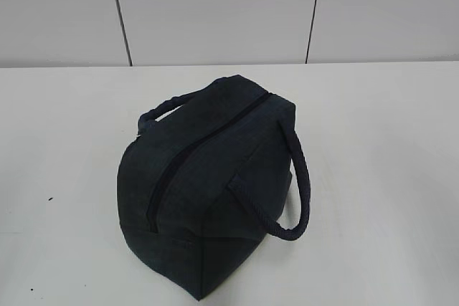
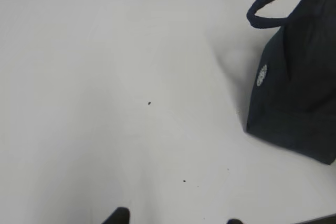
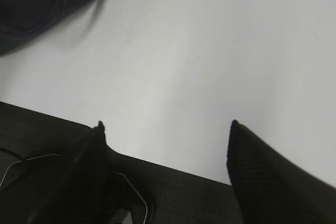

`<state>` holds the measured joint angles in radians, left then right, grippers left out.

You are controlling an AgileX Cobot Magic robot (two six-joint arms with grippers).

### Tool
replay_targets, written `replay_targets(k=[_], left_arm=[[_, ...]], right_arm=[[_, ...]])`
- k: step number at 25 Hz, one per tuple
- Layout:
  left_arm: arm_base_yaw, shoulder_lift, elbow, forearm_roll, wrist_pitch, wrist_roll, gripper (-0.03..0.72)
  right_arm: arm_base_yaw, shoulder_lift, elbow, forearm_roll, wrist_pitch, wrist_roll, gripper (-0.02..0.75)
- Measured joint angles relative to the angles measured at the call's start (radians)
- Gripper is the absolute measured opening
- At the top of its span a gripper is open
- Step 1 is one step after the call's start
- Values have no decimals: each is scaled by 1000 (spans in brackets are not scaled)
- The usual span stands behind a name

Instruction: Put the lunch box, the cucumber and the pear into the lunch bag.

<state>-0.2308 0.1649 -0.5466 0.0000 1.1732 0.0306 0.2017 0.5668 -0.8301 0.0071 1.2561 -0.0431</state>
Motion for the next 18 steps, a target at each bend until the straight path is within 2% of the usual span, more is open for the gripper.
replay_targets(k=[7, 11, 18], left_arm=[[0, -50, 27, 22, -64, -7, 330], [0, -50, 27, 23, -66, -12, 307], [0, -60, 28, 24, -67, -12, 275]], right_arm=[[0, -313, 172, -59, 2, -46, 549], [0, -475, 299, -80, -65, -55, 547], [0, -583, 330, -84, -95, -55, 546]])
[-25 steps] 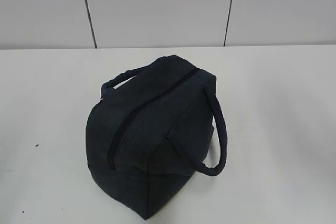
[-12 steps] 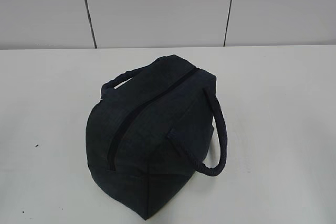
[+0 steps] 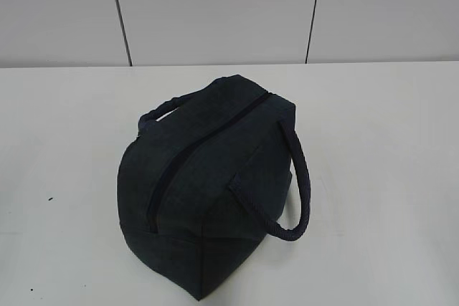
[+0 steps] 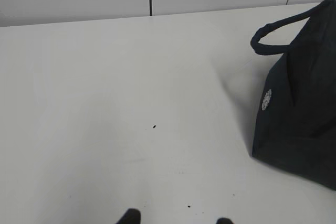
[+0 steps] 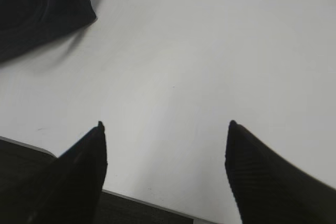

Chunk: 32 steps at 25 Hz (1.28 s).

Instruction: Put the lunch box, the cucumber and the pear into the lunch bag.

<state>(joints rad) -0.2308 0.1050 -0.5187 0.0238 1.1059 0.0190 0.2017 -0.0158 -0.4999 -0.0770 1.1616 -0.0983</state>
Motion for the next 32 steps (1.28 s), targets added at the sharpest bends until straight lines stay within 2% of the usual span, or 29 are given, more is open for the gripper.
replay_targets(k=[24, 26, 32], left_arm=[[2, -10, 1, 1, 0, 0, 242], [25, -16, 1, 1, 0, 0, 242], [171, -111, 1, 2, 2, 0, 242]], right_arm=[[0, -3, 0, 0, -4, 9, 521], [0, -3, 0, 0, -4, 9, 521], [-25, -3, 1, 0, -4, 9, 521]])
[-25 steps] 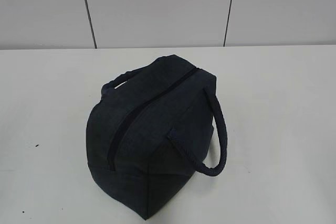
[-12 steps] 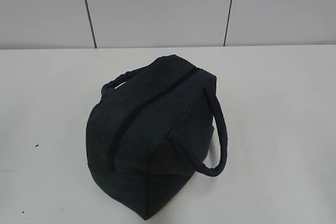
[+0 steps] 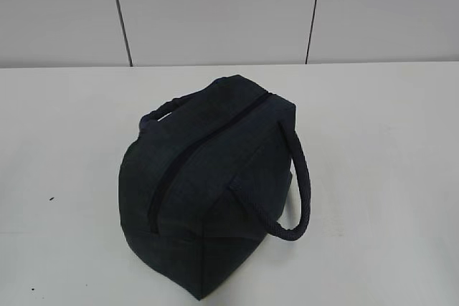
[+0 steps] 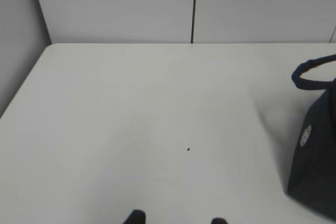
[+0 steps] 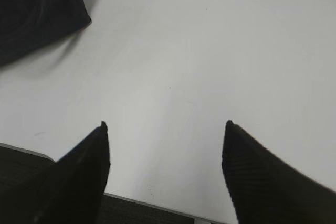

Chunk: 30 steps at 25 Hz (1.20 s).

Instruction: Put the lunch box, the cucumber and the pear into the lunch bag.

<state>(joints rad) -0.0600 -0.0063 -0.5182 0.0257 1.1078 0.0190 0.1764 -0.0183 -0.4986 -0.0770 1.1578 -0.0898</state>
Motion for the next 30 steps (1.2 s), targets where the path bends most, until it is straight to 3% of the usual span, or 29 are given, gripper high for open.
replay_targets(k=[4, 30], left_arm=[[43, -12, 0, 0, 0, -1, 242], [45, -12, 0, 0, 0, -2, 242]], right_arm=[[-10, 0, 0, 0, -5, 0, 521], [-10, 0, 0, 0, -5, 2, 521]])
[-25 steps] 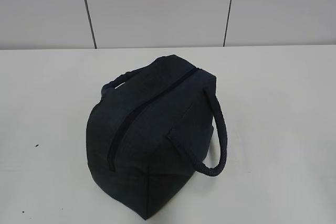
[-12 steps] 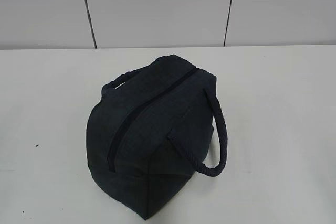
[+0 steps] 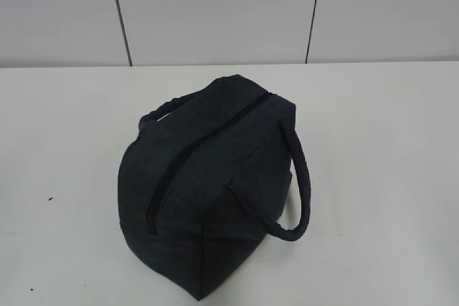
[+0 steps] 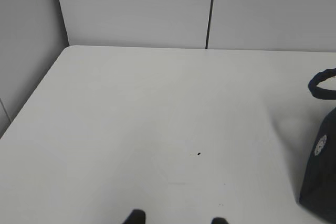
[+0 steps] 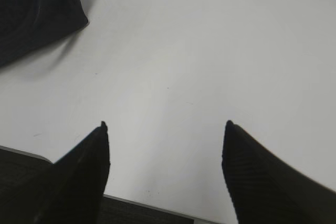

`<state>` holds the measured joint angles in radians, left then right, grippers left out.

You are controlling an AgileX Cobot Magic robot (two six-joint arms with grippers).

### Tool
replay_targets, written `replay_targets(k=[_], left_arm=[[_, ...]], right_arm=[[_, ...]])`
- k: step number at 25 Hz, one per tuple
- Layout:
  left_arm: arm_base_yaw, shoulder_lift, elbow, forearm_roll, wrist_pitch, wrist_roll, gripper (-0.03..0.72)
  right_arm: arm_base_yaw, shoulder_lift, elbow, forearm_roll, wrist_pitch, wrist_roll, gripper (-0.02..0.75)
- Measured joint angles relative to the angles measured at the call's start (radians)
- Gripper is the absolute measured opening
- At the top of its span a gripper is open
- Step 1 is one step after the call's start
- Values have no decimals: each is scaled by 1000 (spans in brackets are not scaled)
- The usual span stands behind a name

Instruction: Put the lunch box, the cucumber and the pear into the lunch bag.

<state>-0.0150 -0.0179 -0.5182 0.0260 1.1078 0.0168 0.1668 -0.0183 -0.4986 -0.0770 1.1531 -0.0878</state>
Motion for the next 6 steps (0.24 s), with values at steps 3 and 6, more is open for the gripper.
replay_targets(k=[3, 6], left_arm=[[0, 0, 0, 0, 0, 0, 241], [0, 0, 0, 0, 0, 0, 241]], right_arm=[[0, 0, 0, 0, 0, 0, 521], [0, 0, 0, 0, 0, 0, 521]])
